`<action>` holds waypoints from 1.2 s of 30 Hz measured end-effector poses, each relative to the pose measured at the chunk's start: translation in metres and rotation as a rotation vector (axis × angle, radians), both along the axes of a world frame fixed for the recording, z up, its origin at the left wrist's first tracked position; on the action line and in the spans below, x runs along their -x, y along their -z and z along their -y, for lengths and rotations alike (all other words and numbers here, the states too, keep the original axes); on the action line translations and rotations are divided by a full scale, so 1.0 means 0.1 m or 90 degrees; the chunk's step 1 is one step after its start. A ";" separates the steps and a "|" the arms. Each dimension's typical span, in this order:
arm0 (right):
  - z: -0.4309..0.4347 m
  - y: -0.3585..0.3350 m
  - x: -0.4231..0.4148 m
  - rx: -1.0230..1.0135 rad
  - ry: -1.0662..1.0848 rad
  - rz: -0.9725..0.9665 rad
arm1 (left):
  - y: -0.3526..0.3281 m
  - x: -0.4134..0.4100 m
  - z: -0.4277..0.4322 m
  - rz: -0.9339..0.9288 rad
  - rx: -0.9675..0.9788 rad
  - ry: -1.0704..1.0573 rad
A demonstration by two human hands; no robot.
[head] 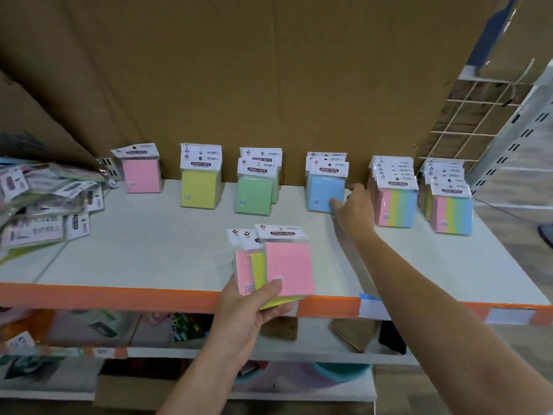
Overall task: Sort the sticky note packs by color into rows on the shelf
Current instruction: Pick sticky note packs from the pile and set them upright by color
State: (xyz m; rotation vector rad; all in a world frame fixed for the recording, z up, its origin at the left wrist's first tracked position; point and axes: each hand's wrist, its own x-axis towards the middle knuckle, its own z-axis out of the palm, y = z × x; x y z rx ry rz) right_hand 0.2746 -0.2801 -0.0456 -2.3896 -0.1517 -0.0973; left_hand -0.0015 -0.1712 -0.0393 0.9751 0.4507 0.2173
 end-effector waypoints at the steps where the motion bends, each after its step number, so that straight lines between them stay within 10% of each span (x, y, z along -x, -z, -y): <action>1: 0.00 -0.02 0.12 -0.014 0.016 0.005 | 0.01 0.00 -0.04 0.001 0.000 0.008; 12: 0.37 -0.27 1.58 -0.221 -0.365 -0.259 | 0.04 -0.12 -0.04 0.003 -0.009 0.032; 20: 0.10 -0.07 1.57 -0.440 -0.314 -0.372 | -0.04 0.01 -0.26 -0.009 0.028 -0.080; 36: -1.79 -0.16 1.64 -0.261 -0.343 -0.224 | 0.07 0.63 -1.84 0.020 -0.012 -0.231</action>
